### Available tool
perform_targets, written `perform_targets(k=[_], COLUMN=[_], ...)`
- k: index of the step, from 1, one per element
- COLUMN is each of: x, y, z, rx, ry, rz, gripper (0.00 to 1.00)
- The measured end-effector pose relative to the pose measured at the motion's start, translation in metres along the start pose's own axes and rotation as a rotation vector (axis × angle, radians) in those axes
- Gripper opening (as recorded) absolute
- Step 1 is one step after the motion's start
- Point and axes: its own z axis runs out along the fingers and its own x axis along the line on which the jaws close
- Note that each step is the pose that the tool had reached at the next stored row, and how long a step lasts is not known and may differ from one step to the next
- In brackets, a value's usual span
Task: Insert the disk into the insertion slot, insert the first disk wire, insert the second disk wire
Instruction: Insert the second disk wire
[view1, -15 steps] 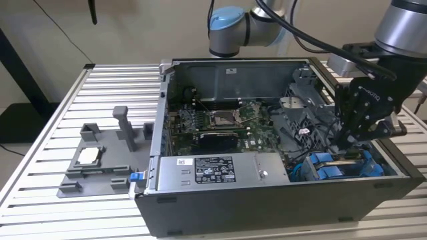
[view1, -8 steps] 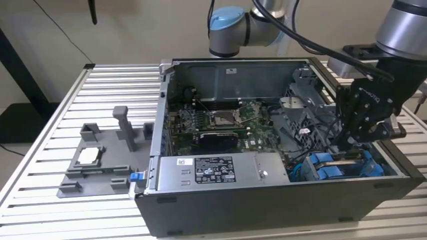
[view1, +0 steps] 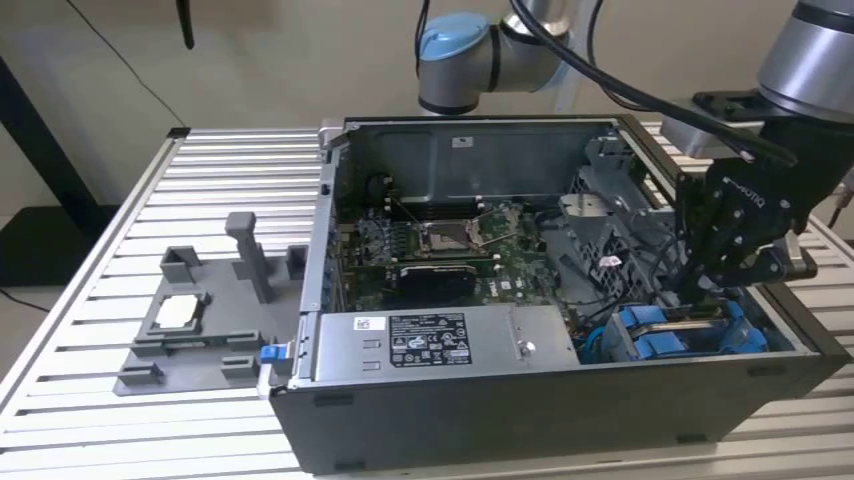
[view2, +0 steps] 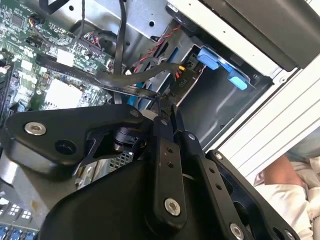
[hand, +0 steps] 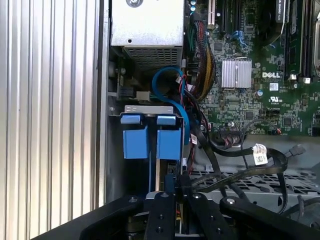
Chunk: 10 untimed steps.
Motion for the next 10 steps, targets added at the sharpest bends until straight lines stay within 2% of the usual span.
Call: perform_targets(k=[10], x=[-0.0003], y=[-0.0008], z=[0.0035], rx=[-0.0008], ry=[-0.0008], rz=[0.013], gripper=[0.16])
